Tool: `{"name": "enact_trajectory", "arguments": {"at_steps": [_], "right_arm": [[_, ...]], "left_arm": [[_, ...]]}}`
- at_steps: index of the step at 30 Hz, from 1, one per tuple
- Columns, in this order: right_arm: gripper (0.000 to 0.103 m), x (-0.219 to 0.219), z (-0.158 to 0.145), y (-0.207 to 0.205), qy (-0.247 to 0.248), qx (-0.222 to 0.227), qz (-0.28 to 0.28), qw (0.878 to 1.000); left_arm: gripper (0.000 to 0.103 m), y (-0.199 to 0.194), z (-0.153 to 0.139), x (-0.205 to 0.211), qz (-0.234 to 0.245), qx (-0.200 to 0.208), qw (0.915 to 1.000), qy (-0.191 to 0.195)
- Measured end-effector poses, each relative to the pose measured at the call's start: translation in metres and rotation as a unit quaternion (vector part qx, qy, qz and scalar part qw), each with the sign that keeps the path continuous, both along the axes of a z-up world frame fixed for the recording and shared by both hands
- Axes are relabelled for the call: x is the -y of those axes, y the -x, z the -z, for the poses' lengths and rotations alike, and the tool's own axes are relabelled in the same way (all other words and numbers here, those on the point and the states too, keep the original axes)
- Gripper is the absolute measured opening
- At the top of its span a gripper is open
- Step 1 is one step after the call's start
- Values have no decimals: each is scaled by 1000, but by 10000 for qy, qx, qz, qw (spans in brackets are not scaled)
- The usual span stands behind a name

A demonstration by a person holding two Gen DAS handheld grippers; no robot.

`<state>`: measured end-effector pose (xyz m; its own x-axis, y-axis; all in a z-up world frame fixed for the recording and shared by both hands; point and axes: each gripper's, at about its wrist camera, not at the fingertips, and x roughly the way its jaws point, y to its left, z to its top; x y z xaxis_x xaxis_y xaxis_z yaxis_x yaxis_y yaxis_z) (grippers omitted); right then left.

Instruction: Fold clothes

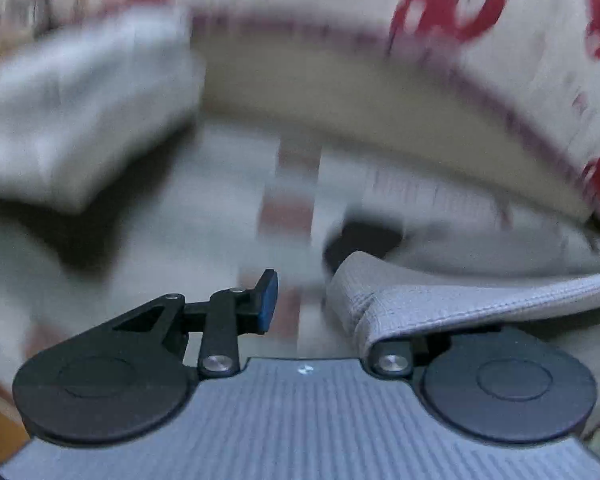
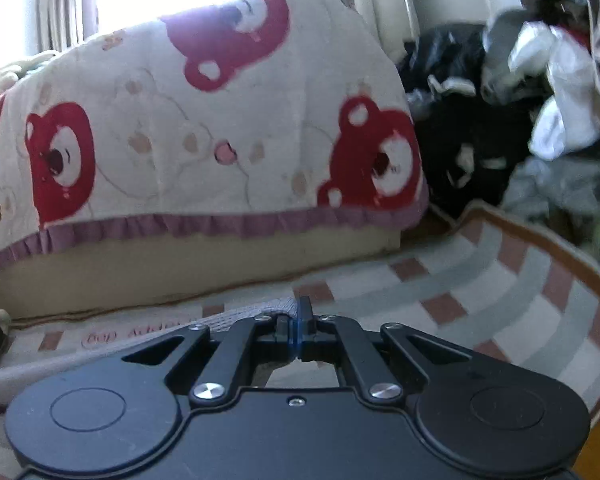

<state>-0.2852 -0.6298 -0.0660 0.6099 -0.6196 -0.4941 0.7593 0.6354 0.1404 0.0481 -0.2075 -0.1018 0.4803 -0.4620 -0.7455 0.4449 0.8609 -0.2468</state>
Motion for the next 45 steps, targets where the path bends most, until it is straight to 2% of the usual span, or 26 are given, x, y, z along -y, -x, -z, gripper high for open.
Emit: {"name": "enact_trajectory", "arguments": {"at_steps": [2,4,7,9,11,13,15,18,20,22,23,24,26,27,28,29,31,33,35,36,37,39,40,42,44,45], "right_arm": [[0,-1,18,8,-162,-119,19,9998],[0,-2,37,16,-357,-223,21,9991],[0,-5,70,30,-768,-402,-26,9962],[0,-9,90,37,-960,-605,-46,9935],[0,-15,108,38,-1072,-815,-205,9907],[0,-18,131,31,-1249,-1108,-388,9852],[0,-18,153,16,-1419,-1398,-505,9787],[1,-4,171,-22,-1558,-1697,-649,9709],[0,14,143,-63,-1048,-1707,-873,9758],[0,30,105,-104,-355,-1688,-1093,9789],[0,39,79,-121,1,-1590,-1084,9813],[0,47,42,-134,368,-1368,-906,9858],[0,60,-36,-143,805,-574,-607,9932],[0,60,-80,-141,1086,-129,-415,9931],[0,57,-121,-136,1375,312,-263,9897],[0,50,-156,-126,1678,745,-167,9829],[0,28,-222,-97,2160,1608,27,9631],[0,3,-256,-62,2458,2221,183,9434],[0,-14,-262,-31,2414,2467,46,9385],[0,-22,-262,-16,2337,2554,-62,9381],[0,-28,-258,-2,2227,2598,-199,9394],[0,-35,-224,20,1797,2468,-500,9509],[1,-36,-202,29,1523,2343,-612,9582],[1,-34,-146,39,840,1943,-719,9747],[0,-31,-76,43,109,1382,-651,9882],[0,-29,-43,44,-213,1162,-558,9914]], "left_arm": [[25,19,40,-6,-5,-519,9983,-247],[16,36,68,-8,93,-706,9951,-693],[11,34,62,-15,-67,-592,9959,-688],[9,32,52,-22,-239,-500,9970,-544],[9,30,44,-20,-313,-122,9966,-746],[6,25,40,-11,-326,189,9948,-948],[2,17,40,0,-317,245,9944,-980],[2,-13,27,41,21,438,9913,-1242],[2,-39,-1,74,416,894,9845,-1448],[2,-69,-52,104,559,1744,9716,-1502],[2,-82,-89,113,507,2277,9629,-1355],[2,-94,-127,119,599,2749,9539,-1043],[2,-116,-209,117,409,2948,9543,-286],[2,-119,-246,111,291,3069,9513,69],[2,-118,-281,104,185,3224,9455,412],[2,-109,-315,96,111,3487,9349,655],[2,-81,-363,79,136,3974,9128,932],[2,-52,-389,58,131,4209,9004,1095],[2,-22,-396,29,111,4347,8923,1211],[2,-9,-390,14,74,4325,8936,1197],[2,0,-379,2,92,4159,9018,1170],[2,7,-342,-15,202,3548,9287,1062],[2,8,-315,-23,273,3158,9434,980],[2,13,-254,-30,365,2485,9654,695],[2,18,-179,-29,517,1849,9812,204],[2,23,-145,-27,577,1594,9855,-61]]}}
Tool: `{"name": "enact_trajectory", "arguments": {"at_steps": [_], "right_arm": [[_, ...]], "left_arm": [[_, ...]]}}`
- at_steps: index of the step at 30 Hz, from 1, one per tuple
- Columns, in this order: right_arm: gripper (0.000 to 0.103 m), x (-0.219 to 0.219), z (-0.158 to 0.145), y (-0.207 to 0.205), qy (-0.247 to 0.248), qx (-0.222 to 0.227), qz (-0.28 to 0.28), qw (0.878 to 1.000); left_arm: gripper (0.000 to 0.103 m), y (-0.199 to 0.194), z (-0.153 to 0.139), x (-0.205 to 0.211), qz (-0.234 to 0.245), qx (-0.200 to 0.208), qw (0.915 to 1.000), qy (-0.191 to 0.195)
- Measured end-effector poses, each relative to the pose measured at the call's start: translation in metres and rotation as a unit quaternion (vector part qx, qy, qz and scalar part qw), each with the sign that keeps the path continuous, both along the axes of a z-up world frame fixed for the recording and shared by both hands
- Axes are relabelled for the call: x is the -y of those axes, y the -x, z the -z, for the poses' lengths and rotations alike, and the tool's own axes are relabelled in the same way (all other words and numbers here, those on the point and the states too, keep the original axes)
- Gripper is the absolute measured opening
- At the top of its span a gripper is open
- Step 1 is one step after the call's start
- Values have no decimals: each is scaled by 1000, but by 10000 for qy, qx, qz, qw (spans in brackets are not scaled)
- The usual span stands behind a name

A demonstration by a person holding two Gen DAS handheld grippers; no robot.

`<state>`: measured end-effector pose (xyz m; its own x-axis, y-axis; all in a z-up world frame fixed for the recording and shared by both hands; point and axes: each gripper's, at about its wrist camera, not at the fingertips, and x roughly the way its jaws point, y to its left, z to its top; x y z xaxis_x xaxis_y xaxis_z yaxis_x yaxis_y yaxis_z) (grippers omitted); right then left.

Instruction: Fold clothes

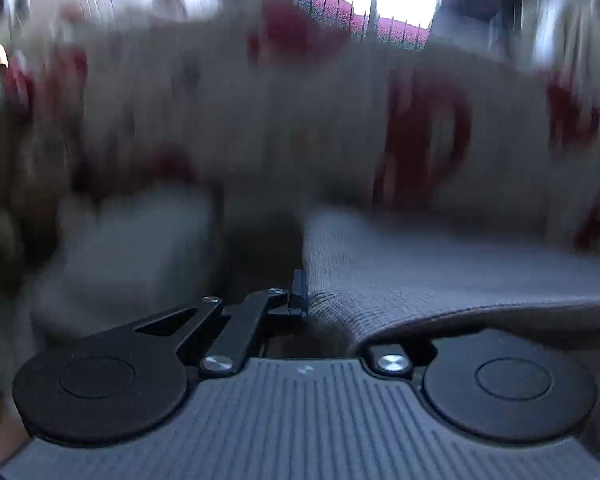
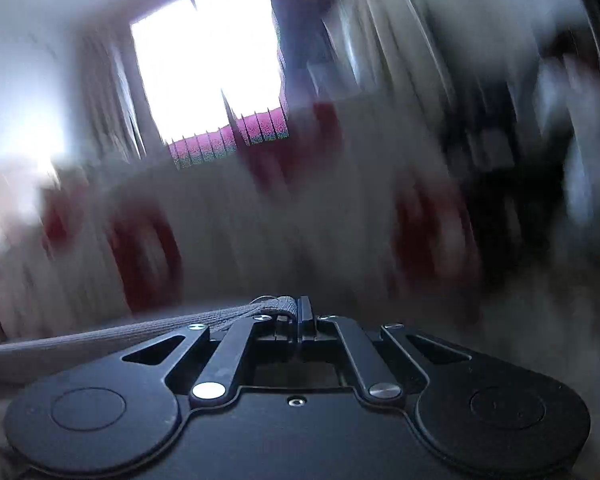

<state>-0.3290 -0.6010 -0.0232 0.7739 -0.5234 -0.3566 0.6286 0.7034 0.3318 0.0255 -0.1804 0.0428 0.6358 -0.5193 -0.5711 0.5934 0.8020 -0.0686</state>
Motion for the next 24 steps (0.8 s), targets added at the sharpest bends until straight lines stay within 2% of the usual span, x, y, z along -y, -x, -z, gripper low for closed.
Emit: {"name": "enact_trajectory", "arguments": {"at_steps": [2,4,6,8,12,16,19,22,24], "right_arm": [[0,2,66,3,-617,-421,114,9971],[0,3,125,9,-1049,-792,212,9911],[0,2,159,15,-1358,-986,211,9856],[0,-1,180,19,-1479,-1200,122,9816],[0,-11,192,21,-1220,-1521,-97,9808],[0,-12,191,31,-1111,-1254,-164,9857],[1,-16,175,41,-860,-974,-218,9913],[5,-20,165,48,-709,-858,-335,9932],[7,-19,172,47,-691,-1081,-405,9909]], "left_arm": [[2,7,68,-1,11,-481,9973,-546],[2,12,123,-6,-15,-1000,9905,-947],[2,12,162,-11,-58,-1429,9815,-1275],[3,13,185,-12,-98,-1605,9740,-1597],[3,14,186,-22,-110,-1734,9726,-1547],[3,19,170,-17,-34,-1486,9767,-1546],[4,26,155,-23,54,-1292,9808,-1460],[6,25,157,-27,215,-1412,9785,-1487],[10,26,166,-24,268,-1457,9755,-1629]]}}
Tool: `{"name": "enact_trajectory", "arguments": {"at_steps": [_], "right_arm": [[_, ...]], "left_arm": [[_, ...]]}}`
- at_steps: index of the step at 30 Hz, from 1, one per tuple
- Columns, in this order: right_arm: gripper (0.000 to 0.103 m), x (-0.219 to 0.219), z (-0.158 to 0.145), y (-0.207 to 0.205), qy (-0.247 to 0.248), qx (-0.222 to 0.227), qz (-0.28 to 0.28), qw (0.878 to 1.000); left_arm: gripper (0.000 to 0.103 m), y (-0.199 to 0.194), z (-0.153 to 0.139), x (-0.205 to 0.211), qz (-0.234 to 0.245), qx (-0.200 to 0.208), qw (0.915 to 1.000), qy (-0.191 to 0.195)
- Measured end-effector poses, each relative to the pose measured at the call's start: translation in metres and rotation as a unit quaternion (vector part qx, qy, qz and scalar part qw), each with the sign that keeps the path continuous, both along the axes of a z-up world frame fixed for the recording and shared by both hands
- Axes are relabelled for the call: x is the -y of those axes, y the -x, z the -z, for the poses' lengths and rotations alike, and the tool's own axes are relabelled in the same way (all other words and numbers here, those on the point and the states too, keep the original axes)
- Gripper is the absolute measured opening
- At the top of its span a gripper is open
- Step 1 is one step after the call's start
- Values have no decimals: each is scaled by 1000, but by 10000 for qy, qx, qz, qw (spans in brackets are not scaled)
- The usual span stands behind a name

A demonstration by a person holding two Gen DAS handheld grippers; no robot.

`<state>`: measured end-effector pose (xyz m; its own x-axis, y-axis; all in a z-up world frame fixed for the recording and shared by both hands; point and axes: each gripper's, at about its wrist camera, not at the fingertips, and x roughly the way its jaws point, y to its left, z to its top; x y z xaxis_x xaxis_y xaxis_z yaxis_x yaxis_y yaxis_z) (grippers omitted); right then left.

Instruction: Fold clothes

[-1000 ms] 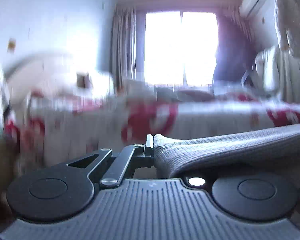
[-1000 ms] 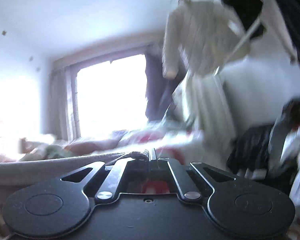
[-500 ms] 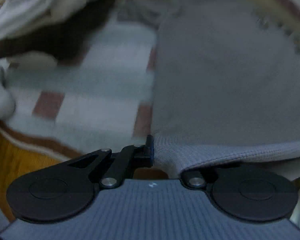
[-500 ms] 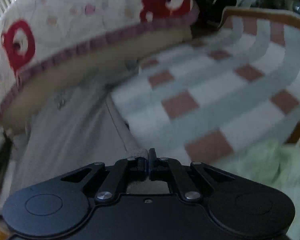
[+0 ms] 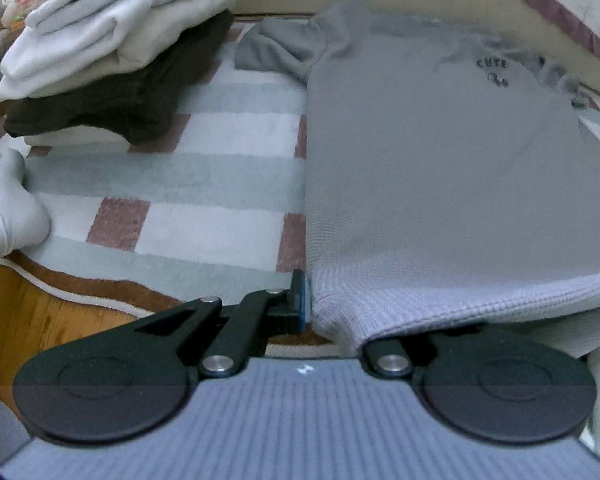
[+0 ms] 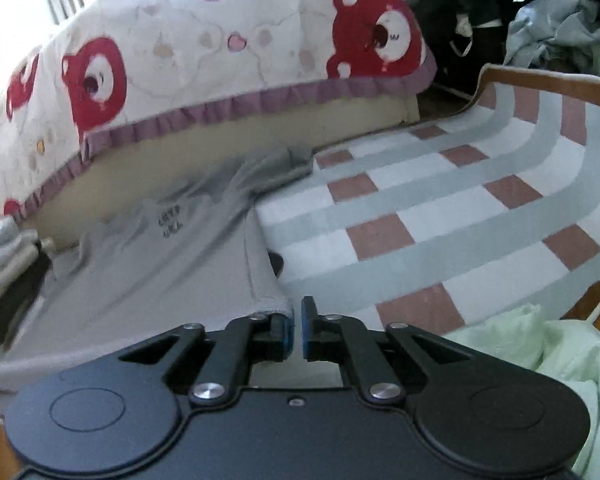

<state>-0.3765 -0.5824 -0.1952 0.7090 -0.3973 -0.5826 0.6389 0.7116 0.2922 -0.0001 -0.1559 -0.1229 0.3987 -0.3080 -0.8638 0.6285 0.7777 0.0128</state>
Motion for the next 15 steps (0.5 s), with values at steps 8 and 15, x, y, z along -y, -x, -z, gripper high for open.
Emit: {"name": "enact_trajectory", "arguments": {"at_steps": [8,15], "right_arm": [[36,-13,18,-13,251,-1055,-259,9938],[39,-31,11,-9,879,-1747,-897,9766]], "left_arm": [[14,28,11,7,532,173,9974,-451],[15,29,-2,0,487,161,9984,-248]]}}
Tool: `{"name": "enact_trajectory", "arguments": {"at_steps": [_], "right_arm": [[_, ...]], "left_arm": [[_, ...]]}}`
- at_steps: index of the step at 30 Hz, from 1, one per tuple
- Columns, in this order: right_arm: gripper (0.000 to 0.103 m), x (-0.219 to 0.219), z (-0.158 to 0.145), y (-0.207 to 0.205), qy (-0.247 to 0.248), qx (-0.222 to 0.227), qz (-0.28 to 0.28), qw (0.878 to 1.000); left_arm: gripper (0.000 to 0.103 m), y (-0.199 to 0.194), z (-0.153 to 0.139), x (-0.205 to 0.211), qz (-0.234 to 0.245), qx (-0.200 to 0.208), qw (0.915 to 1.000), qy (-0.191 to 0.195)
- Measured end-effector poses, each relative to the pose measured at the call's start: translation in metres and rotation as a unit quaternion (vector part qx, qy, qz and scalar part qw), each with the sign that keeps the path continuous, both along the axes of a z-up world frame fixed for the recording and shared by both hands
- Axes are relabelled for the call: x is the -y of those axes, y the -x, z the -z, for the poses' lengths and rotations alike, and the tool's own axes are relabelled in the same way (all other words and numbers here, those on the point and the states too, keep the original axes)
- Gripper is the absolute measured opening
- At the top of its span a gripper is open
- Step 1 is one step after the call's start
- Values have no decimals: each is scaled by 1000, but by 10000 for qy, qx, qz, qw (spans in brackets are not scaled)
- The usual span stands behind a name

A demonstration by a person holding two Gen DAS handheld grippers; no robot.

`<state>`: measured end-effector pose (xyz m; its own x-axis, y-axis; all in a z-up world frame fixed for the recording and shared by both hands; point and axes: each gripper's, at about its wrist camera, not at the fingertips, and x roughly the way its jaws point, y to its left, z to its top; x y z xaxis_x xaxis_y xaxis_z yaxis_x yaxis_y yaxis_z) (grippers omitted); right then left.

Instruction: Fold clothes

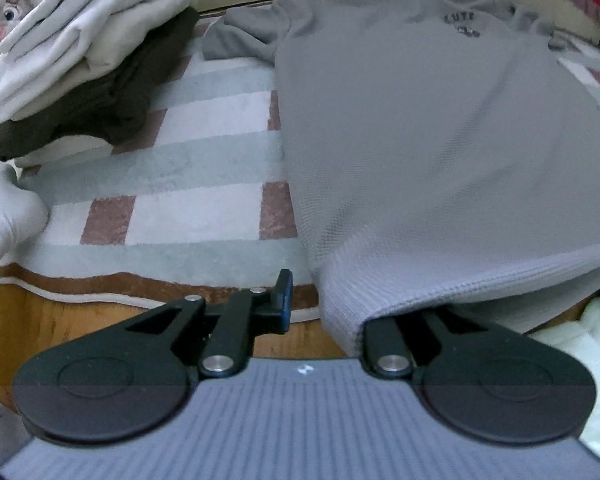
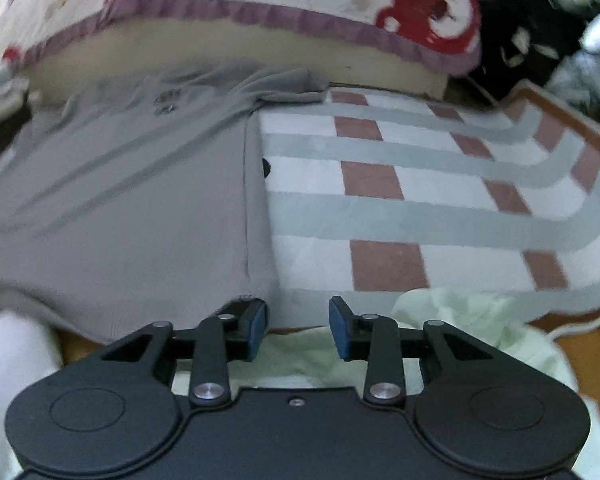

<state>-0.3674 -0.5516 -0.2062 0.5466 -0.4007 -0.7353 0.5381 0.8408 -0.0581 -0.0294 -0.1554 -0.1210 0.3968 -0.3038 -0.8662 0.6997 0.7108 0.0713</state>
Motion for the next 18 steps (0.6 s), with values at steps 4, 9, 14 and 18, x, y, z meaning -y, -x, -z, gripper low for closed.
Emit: {"name": "enact_trajectory", "arguments": {"at_steps": [4,9,14,18], "right_arm": [[39,-7,1,-9,264,-219,-576,9978],[12,-5,8,-34,306,-309,-810,9958],[1,13,-19,-34,-207,626,-176,9977],[1,19,-46,-8,-533,1266,483,9893]], "left_arm": [[15,5,4,-5,-39,-100,9999,-43],[12,1,5,-7,-169,-161,9996,146],[11,3,-8,-10,-98,-39,9995,296],[11,0,-19,-22,-164,-233,9977,615]]}}
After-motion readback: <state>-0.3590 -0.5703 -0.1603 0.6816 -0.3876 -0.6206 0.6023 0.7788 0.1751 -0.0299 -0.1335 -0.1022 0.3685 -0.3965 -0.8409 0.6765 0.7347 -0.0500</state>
